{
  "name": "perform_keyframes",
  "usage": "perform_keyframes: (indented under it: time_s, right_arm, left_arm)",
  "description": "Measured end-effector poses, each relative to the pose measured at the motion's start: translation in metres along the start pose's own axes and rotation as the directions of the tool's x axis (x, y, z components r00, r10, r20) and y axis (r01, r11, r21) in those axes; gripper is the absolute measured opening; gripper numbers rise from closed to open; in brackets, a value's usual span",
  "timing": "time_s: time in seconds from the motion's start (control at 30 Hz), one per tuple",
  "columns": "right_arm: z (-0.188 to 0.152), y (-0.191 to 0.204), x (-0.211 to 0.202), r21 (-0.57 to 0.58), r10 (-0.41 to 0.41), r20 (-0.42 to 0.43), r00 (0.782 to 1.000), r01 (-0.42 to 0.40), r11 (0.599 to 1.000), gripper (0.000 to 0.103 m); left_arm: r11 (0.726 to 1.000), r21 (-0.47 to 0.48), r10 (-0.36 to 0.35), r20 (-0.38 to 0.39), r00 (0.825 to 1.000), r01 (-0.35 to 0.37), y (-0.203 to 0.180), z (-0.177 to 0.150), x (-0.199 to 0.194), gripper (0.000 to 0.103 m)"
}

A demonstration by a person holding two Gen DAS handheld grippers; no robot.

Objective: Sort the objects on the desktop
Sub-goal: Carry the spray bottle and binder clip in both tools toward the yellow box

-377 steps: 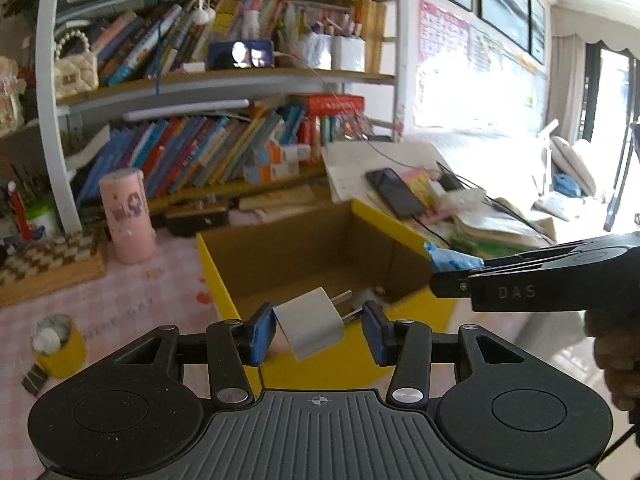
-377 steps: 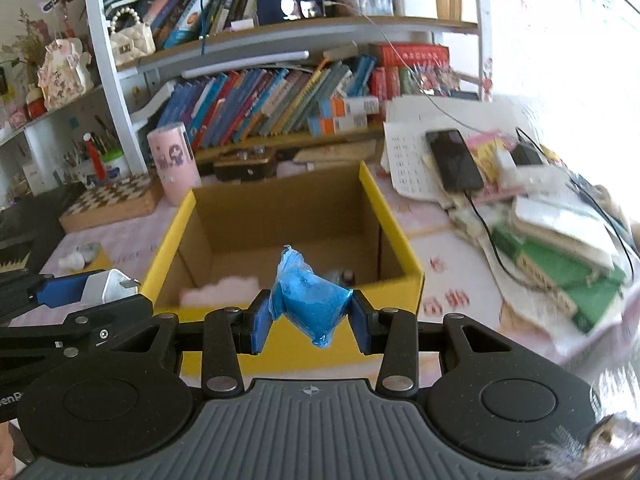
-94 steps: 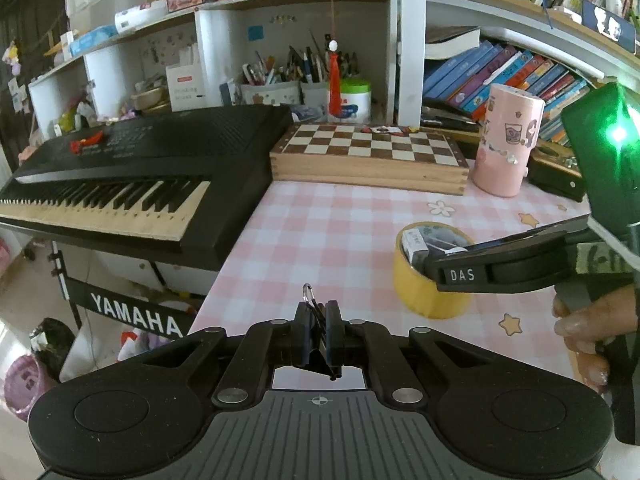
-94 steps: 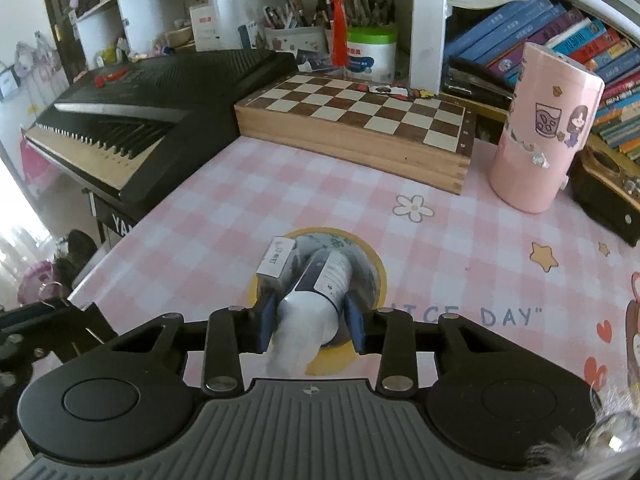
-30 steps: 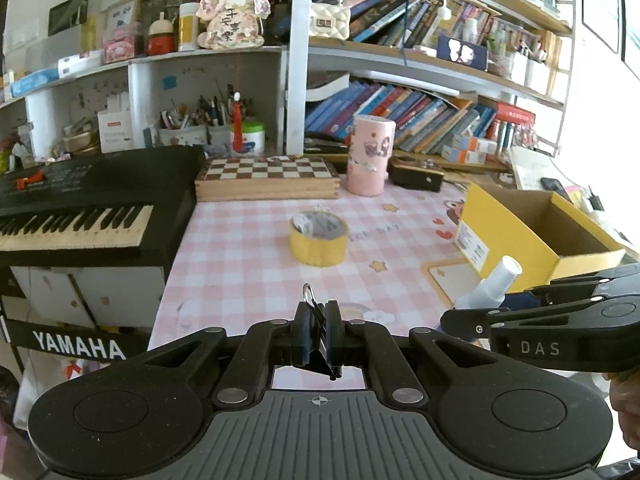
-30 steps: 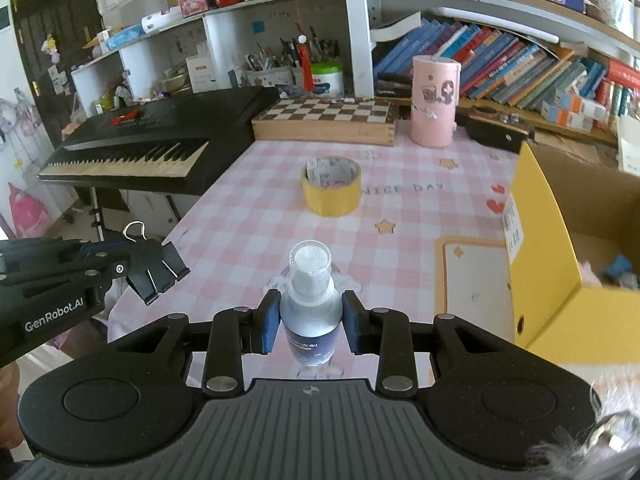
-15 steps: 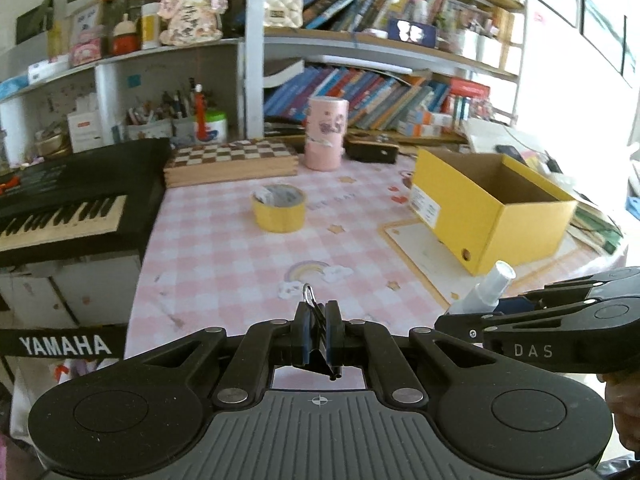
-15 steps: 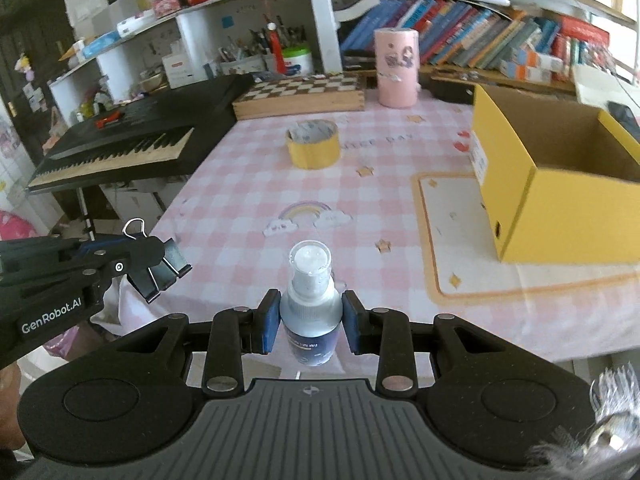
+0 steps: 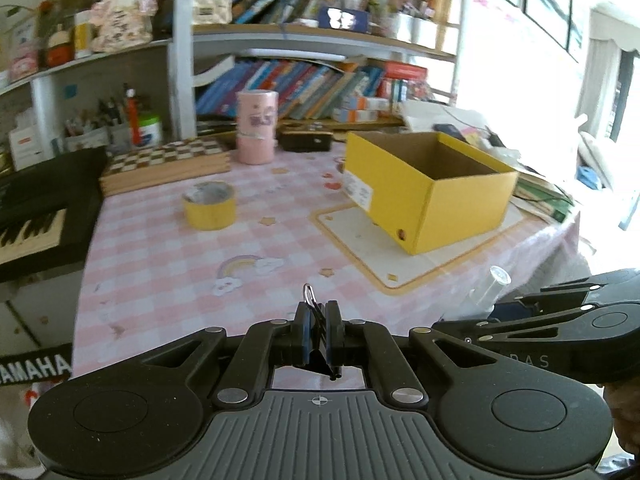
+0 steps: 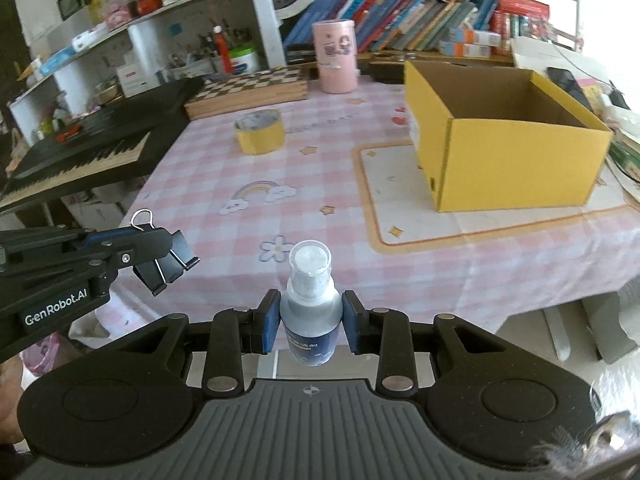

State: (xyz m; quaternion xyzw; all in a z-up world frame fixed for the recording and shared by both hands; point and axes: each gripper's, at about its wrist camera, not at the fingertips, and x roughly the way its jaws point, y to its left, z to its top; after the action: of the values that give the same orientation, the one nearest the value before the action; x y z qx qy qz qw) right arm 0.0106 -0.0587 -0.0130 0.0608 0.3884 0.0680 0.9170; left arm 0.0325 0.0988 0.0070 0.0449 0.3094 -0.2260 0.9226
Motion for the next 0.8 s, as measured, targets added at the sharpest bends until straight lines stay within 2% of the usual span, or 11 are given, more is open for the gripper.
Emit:
perform_keyframes:
  time_s: [0.47, 0.8]
  right_arm:
    - [-0.016, -0.052, -0.026, 0.124, -0.13, 0.026, 0.991, 0.126, 0.984, 0.03]
    - [-0.008, -0.092, -0.035, 0.16, -0.17, 0.038, 0.985, 0.161, 0.974, 0.03]
  left_arm:
    - [0.981, 0.118, -0.153, -0.015, 0.988, 0.154, -0.053, 0.016, 0.028, 0.006]
    - [0.971, 0.148, -0.186, -0.018, 0.982, 0.186, -0.085, 0.031, 0.05, 0.006]
